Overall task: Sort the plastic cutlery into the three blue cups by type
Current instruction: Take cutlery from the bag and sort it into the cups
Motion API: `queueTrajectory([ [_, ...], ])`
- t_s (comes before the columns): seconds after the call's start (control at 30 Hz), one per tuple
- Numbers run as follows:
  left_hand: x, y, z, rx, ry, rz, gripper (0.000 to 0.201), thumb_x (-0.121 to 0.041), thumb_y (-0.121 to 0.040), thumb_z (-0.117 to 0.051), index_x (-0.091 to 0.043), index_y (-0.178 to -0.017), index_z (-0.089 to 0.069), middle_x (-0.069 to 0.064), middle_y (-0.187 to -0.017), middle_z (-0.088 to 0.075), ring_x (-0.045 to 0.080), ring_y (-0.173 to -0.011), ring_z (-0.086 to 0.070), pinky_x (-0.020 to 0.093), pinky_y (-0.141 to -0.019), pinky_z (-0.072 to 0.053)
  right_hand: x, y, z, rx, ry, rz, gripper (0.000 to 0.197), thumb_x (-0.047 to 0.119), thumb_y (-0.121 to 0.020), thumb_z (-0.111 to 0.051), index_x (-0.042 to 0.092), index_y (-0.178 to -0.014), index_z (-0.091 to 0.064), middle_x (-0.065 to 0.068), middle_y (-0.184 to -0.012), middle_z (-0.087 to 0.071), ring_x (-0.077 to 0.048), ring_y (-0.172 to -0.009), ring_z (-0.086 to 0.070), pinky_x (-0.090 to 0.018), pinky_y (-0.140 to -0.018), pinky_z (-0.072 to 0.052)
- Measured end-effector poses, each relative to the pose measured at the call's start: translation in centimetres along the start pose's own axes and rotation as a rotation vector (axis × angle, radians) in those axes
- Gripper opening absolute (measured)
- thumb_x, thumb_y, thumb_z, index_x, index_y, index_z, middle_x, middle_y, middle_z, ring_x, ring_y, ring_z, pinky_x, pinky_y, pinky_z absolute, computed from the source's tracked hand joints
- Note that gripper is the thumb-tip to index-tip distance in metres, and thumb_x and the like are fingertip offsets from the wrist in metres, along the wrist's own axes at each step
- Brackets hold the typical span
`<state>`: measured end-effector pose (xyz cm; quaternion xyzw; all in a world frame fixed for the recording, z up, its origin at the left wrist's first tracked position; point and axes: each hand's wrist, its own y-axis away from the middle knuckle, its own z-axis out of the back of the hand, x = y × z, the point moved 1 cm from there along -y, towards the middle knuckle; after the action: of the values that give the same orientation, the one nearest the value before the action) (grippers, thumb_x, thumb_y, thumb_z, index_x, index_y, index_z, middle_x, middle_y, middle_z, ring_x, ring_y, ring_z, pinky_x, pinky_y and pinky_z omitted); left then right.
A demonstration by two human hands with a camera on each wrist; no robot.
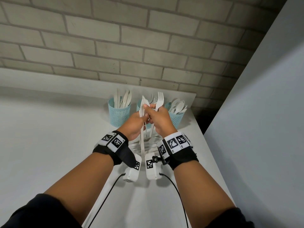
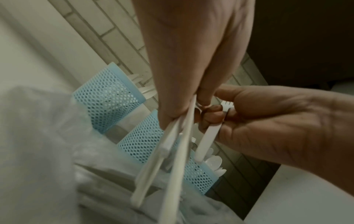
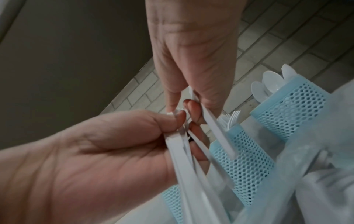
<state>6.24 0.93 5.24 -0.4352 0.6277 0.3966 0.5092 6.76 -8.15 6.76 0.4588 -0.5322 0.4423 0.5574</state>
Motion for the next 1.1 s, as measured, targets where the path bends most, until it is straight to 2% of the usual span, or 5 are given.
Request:
queueTrajectory([
  [0.3, 0.3, -0.7, 0.8, -0.140, 0.068, 0.099, 0.023, -0.019, -0.102, -0.032, -0.015, -0.114, -0.052, 0.001, -0.075, -0.047, 0.011, -0.066, -0.044, 0.023, -0.063, -0.039, 0.2, -2.3, 0.0, -0.076, 0.071, -0.097, 0.028, 0.010, -0.097, -0.033, 0.014, -0.074, -0.048, -0.003, -0.068, -0.048, -0.013, -0.056, -0.040, -0.022, -0.052, -0.032],
  [0.47, 0.8, -1.4, 2.4, -0.250, 0.179, 0.120, 0.019, -0.015, -0.101, -0.035, -0.011, -0.106, -0.053, 0.002, -0.071, -0.042, 0.011, -0.063, -0.041, 0.021, -0.056, -0.035, 1.7, -4.0, 1.2, -0.116, -0.131, -0.110, 0.012, 0.013, -0.101, -0.033, 0.009, -0.103, -0.044, -0.008, -0.074, -0.057, -0.017, -0.061, -0.055, -0.027, -0.061, -0.048],
  [0.67, 1.1, -1.7, 3.7, -0.254, 0.298, 0.121, 0.019, -0.021, -0.102, -0.035, -0.021, -0.092, -0.052, -0.001, -0.073, -0.047, 0.011, -0.069, -0.050, 0.026, -0.061, -0.039, 3.9, -6.9, 2.9, -0.325, -0.414, 0.185, 0.008, 0.012, -0.101, -0.036, 0.011, -0.107, -0.042, -0.004, -0.076, -0.057, -0.012, -0.064, -0.062, -0.021, -0.059, -0.051],
  [0.93, 1.7, -1.9, 4.4, -0.246, 0.396, 0.071, 0.019, -0.017, -0.100, -0.038, -0.010, -0.115, -0.048, 0.007, -0.090, -0.060, 0.019, -0.084, -0.062, 0.031, -0.075, -0.051, 2.4, -8.7, -0.5, -0.238, -0.565, 0.327, 0.014, -0.002, -0.097, -0.041, 0.010, -0.092, -0.046, -0.009, -0.084, -0.059, -0.017, -0.077, -0.064, -0.024, -0.074, -0.053],
  [1.1, 2.0, -2.1, 4.9, -0.251, 0.406, 0.055, 0.030, -0.017, -0.100, -0.041, -0.008, -0.128, -0.046, 0.007, -0.091, -0.061, 0.018, -0.086, -0.062, 0.029, -0.071, -0.051, 0.4, -9.2, -1.4, -0.193, -0.310, 0.282, 0.017, -0.008, -0.091, -0.048, 0.008, -0.087, -0.055, -0.009, -0.089, -0.063, -0.016, -0.083, -0.064, -0.020, -0.081, -0.053],
])
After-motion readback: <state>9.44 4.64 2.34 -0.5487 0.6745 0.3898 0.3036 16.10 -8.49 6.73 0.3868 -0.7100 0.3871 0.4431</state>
